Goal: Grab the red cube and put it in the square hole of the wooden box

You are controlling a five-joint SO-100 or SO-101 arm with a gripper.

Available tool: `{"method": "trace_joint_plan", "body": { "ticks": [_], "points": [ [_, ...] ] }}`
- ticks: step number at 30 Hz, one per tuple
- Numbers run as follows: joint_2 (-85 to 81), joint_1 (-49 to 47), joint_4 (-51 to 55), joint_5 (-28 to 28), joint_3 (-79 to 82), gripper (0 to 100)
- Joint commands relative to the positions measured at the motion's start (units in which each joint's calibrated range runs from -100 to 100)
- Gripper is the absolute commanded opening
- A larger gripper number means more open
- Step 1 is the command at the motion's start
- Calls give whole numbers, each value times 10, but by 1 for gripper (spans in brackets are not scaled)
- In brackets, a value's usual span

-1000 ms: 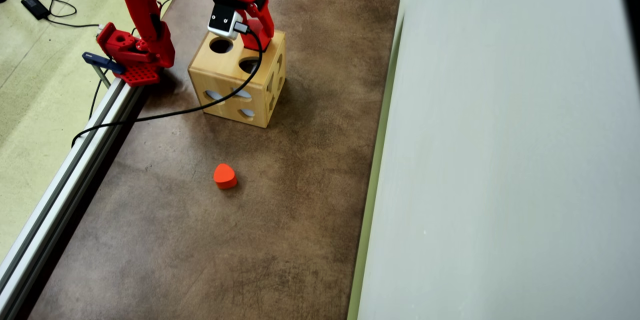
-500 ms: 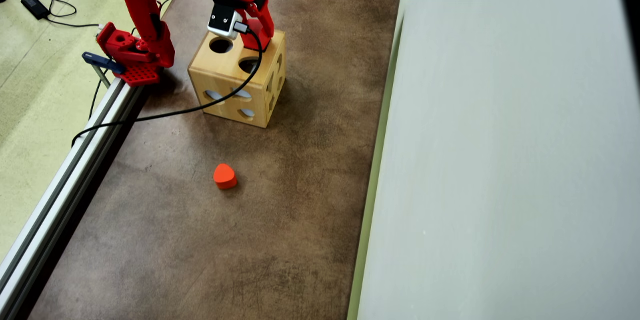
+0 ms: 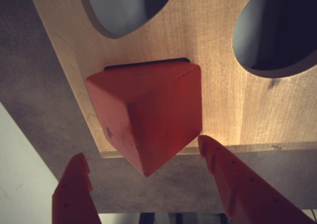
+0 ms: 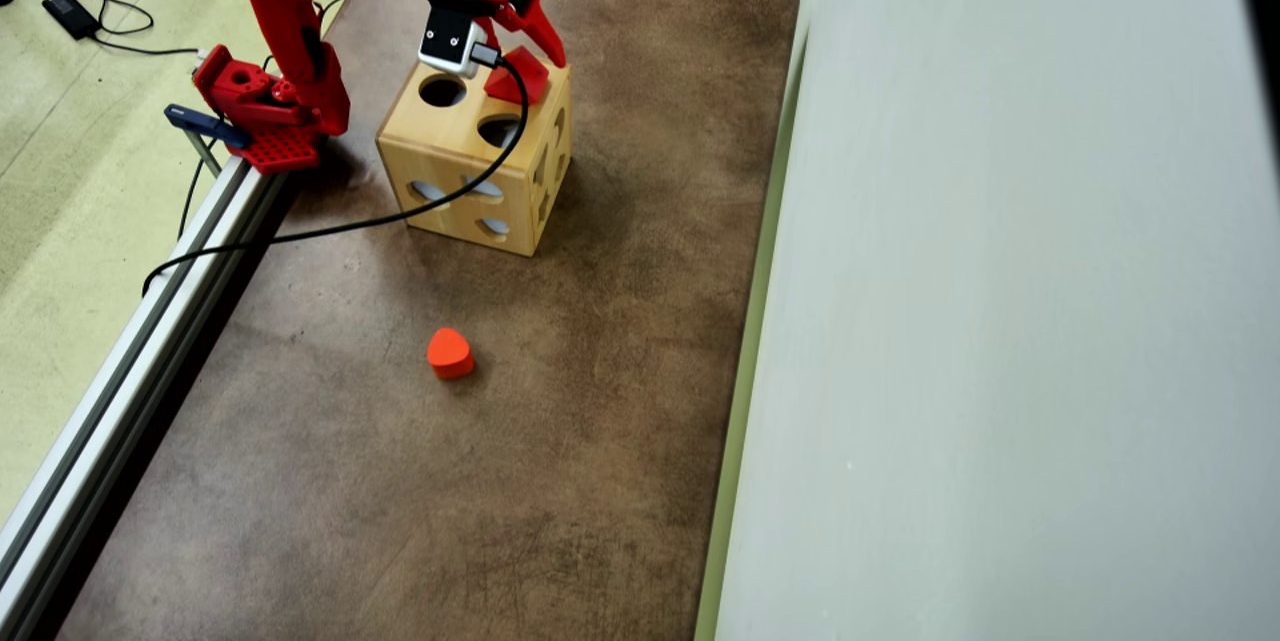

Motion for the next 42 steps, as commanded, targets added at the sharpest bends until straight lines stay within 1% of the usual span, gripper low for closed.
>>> {"method": "trace_joint_plan", "body": {
  "ticks": [1,7,16,21,29,33,36,42],
  "points": [
    [-17,-3,-1,3,-33,34],
    [-6,-3,4,3,-134,34],
    [-16,4,9,3,-143,34],
    [-17,5,77,3,-147,34],
    [-16,8,78,3,-148,34],
    [-7,43,77,4,-148,34],
    [-6,66,68,4,-148,34],
    [-5,69,-12,4,-138,34]
  ]
}}
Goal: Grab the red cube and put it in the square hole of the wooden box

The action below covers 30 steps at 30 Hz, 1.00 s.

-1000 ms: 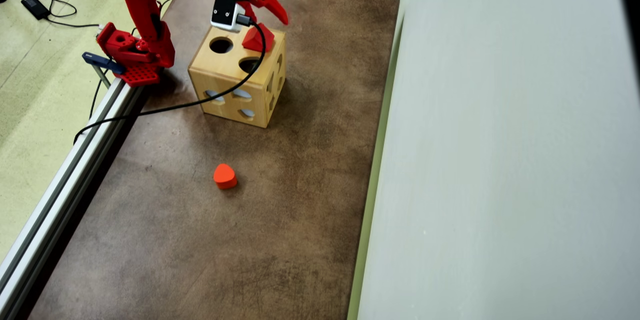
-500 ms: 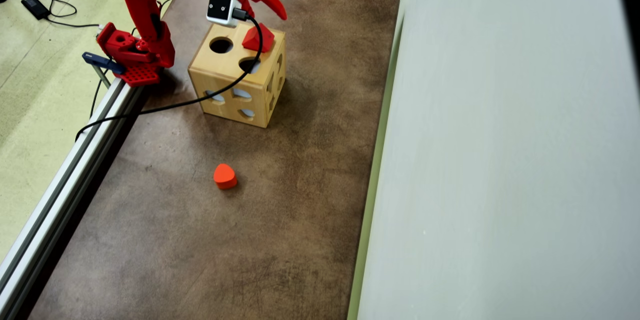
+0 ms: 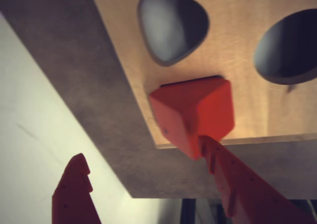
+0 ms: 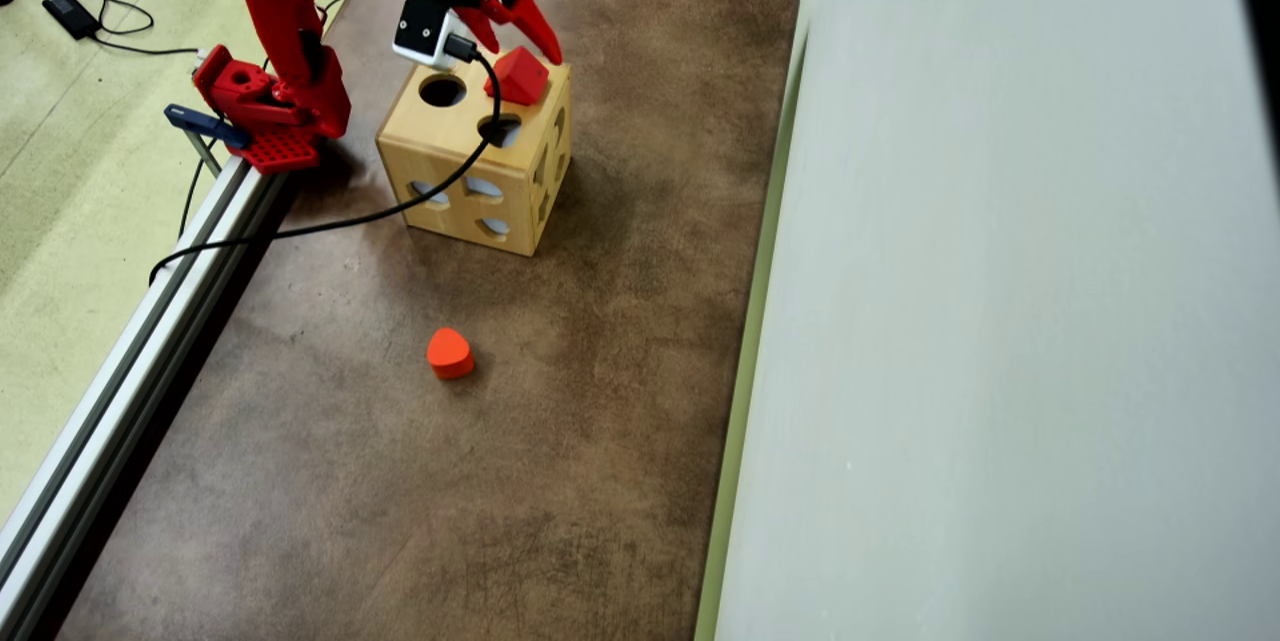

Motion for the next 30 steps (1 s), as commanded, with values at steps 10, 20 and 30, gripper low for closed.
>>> {"method": "trace_joint_plan", "body": {
  "ticks": [10,20,30],
  "points": [
    [89,-7,-54,3,-14,34],
    [175,-21,-46,3,37,34],
    [145,-48,-30,-2,218,34]
  ]
}}
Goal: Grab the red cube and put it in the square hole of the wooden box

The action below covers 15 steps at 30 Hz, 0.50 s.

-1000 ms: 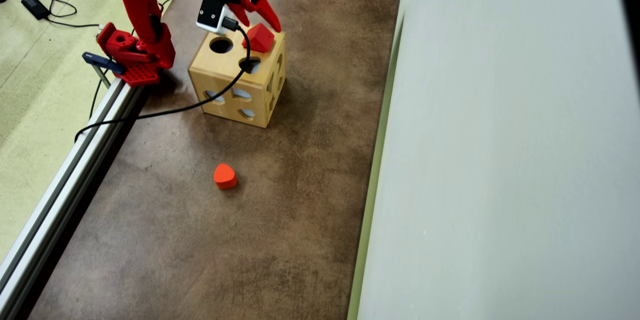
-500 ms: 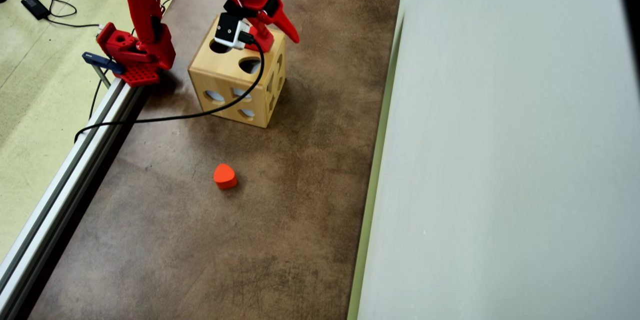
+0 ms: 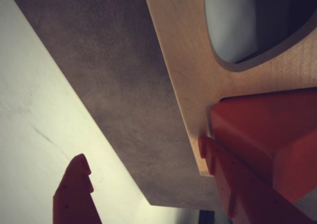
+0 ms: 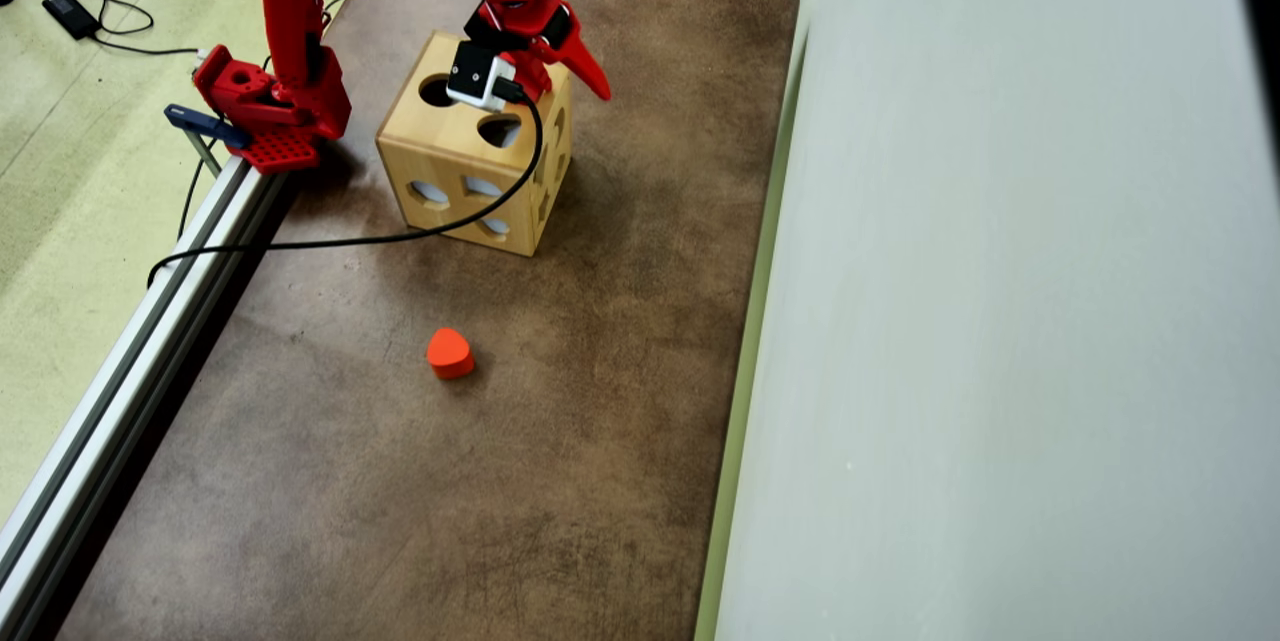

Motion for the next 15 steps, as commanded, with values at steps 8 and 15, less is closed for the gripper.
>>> {"method": "trace_joint_plan", "body": {
  "ticks": [8,15],
  "points": [
    [-37,-26,73,0,179,3],
    [-34,-26,67,0,174,4]
  ]
}}
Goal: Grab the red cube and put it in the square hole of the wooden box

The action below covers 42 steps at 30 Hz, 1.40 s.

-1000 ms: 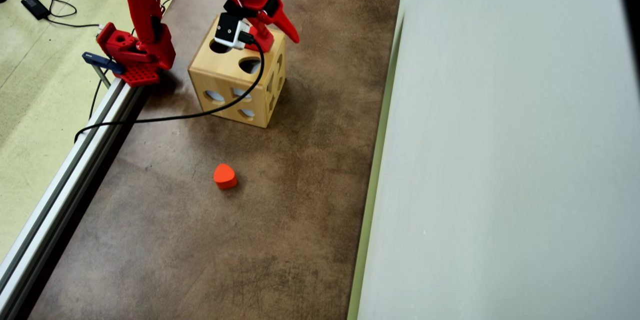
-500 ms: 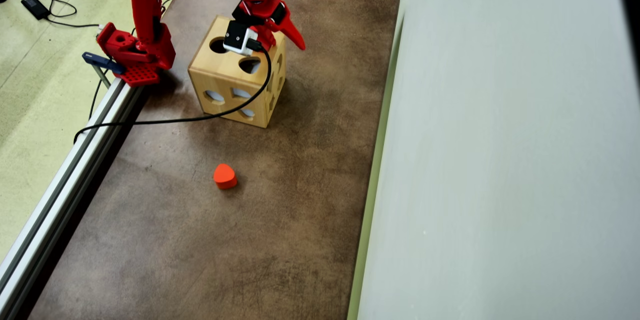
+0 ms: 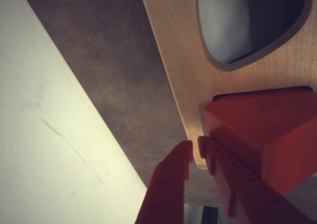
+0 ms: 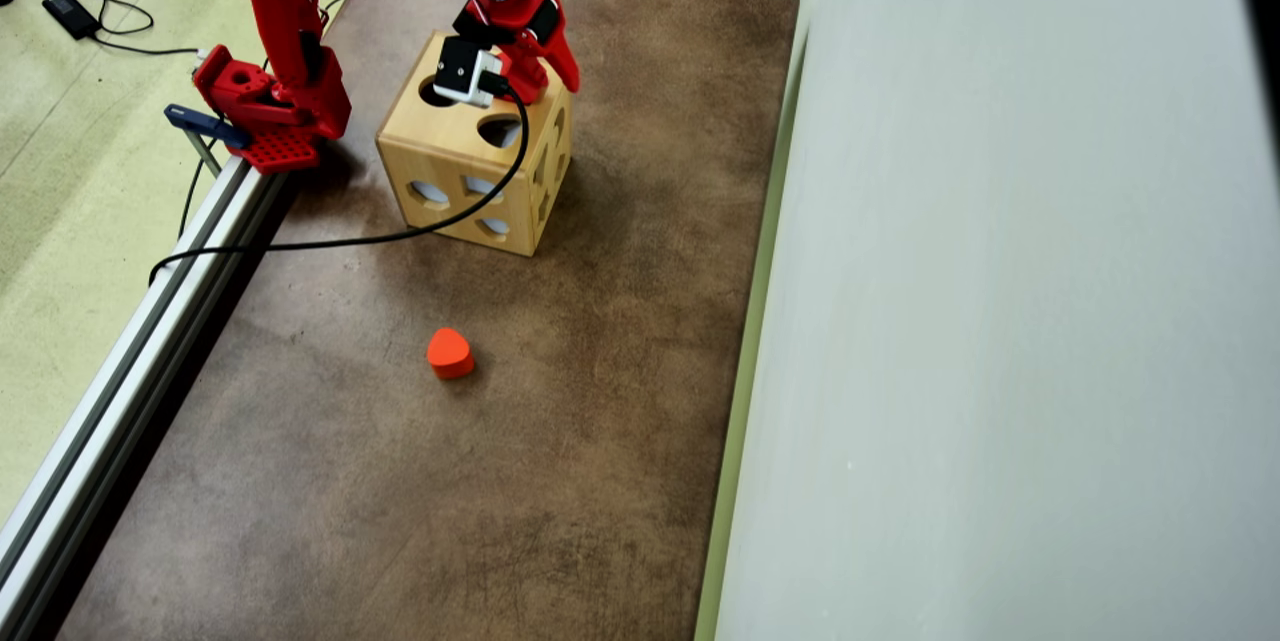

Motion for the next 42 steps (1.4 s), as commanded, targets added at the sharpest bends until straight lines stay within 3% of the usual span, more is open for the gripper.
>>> {"method": "trace_joint_plan", "body": {
  "ticks": [1,11,20,24,34,42],
  "points": [
    [15,-24,66,0,120,4],
    [16,-18,89,4,-141,7],
    [7,-18,124,5,-154,32],
    [1,-18,124,5,-158,38],
    [-16,-18,123,4,-320,38],
    [-83,-25,128,6,-233,38]
  ]
}}
